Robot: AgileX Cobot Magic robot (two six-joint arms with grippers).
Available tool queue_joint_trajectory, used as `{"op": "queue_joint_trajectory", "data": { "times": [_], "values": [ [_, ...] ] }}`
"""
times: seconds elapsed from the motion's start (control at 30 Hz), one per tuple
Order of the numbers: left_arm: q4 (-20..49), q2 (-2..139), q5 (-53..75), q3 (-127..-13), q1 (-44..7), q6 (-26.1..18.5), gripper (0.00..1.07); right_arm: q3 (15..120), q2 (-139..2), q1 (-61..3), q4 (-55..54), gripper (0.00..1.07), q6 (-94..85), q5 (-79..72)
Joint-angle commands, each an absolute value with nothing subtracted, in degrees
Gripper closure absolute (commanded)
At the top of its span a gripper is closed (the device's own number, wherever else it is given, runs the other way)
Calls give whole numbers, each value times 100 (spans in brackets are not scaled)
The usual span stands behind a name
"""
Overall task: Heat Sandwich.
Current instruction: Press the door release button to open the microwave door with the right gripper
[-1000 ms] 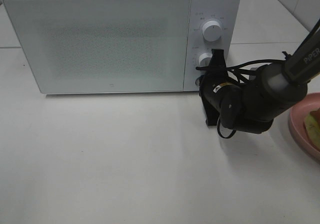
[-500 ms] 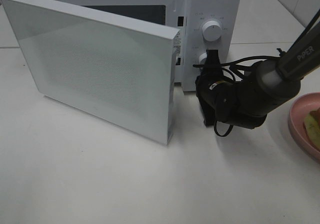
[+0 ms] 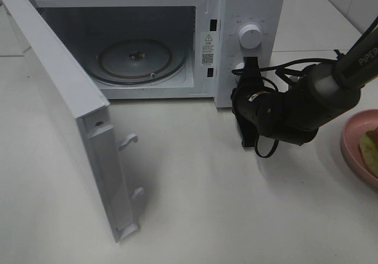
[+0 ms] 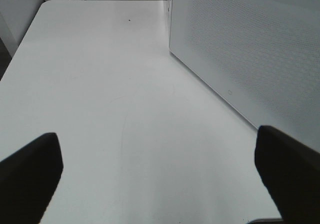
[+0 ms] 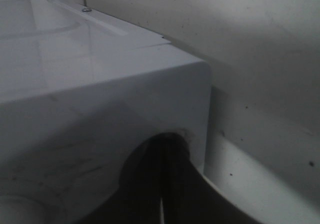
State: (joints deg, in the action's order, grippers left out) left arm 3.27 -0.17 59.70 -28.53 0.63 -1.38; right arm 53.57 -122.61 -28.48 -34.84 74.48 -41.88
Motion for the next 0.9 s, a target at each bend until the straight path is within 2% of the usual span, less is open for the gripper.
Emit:
{"op": "queue_joint_trajectory", "data": {
  "times": [0.03,0.1,0.5,0.9],
  "values": [
    [372,-172,5930,-2836,69,-132,7,5667,-12141,-2727,-3128,107,7334,-4698],
    [372,-172,5930,-2836,69,-132,7,5638,-12061,-2739,-3094,107,7340,-4309],
    [372,-172,5930,-2836,69,-132,7,5117,-11746,-2739,-2819,107,7546,-4120],
    [372,-172,5930,-2836,69,-132,7,4360,-11545,-2739,-1845,106,8692,-4120]
  ]
}}
